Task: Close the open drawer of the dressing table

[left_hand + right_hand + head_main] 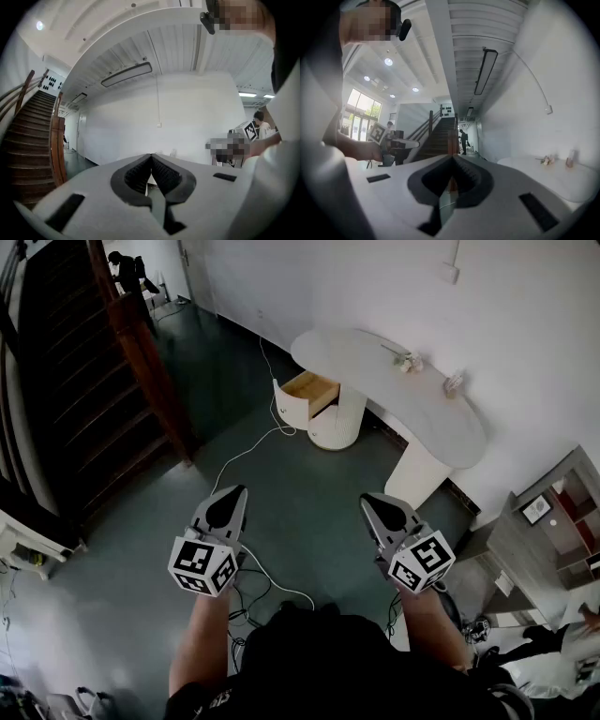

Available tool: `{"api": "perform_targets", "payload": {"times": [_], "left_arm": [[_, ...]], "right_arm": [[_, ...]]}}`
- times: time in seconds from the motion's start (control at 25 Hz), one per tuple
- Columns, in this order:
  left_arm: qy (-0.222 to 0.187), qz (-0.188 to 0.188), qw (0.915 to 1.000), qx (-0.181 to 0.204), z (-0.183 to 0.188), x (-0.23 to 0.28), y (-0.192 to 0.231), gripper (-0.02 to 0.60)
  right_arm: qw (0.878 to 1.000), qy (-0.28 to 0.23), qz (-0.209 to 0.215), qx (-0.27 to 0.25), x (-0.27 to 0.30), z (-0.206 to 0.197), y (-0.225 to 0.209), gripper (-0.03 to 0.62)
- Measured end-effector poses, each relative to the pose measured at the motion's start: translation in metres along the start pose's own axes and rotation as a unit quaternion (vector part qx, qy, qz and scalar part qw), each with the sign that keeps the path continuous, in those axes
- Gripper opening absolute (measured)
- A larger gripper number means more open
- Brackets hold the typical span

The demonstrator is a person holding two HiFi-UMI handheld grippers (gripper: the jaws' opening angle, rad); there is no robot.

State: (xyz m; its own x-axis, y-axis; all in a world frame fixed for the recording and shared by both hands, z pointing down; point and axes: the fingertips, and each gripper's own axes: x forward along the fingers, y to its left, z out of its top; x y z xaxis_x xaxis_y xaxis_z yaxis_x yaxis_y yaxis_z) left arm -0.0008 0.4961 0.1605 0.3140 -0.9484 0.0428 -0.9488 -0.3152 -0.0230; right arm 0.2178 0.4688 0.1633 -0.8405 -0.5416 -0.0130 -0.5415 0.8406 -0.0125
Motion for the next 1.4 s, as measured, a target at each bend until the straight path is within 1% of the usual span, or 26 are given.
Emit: {"api": "perform_targets", "payload": {"times": [0.16,0.44,0.72,0.88,0.96,1.12,1.24,1.4], "left_arm": [[0.012,0.006,0.9999,-0.002,-0.006,0.010,-0.007,0.009],[0.037,0.005,0.9993,-0.005,-0.018,0.028,-0.025,0.009],[0.066,0.001,0.9975,-0.023,-0.043,0.043,-0.048,0.009],[0.068,0.007,0.9970,-0.037,-0.052,0.055,-0.049,0.009],[0.072,0.005,0.9965,-0.042,-0.057,0.064,-0.047,0.009],[0.071,-0.001,0.9962,-0.050,-0.062,0.091,-0.035,0.009],[0.069,-0.009,0.9961,-0.054,-0.065,0.118,-0.018,0.009],[0.067,-0.020,0.9959,-0.058,-0.067,0.153,0.017,0.009]], "right_arm": [[1.000,0.001,0.012,0.006,-0.002,-0.004,-0.004,0.003],[1.000,0.002,0.019,0.016,-0.013,-0.010,-0.023,0.003],[0.999,0.014,0.034,0.024,-0.032,-0.023,-0.035,0.003],[0.998,0.023,0.030,0.041,-0.038,-0.034,-0.052,0.005],[0.998,0.027,0.028,0.049,-0.037,-0.037,-0.060,0.005],[0.998,0.040,0.030,0.044,-0.022,-0.042,-0.077,0.005],[0.998,0.044,0.028,0.045,0.003,-0.046,-0.092,0.006],[0.997,0.050,0.021,0.055,0.047,-0.050,-0.115,0.006]]}}
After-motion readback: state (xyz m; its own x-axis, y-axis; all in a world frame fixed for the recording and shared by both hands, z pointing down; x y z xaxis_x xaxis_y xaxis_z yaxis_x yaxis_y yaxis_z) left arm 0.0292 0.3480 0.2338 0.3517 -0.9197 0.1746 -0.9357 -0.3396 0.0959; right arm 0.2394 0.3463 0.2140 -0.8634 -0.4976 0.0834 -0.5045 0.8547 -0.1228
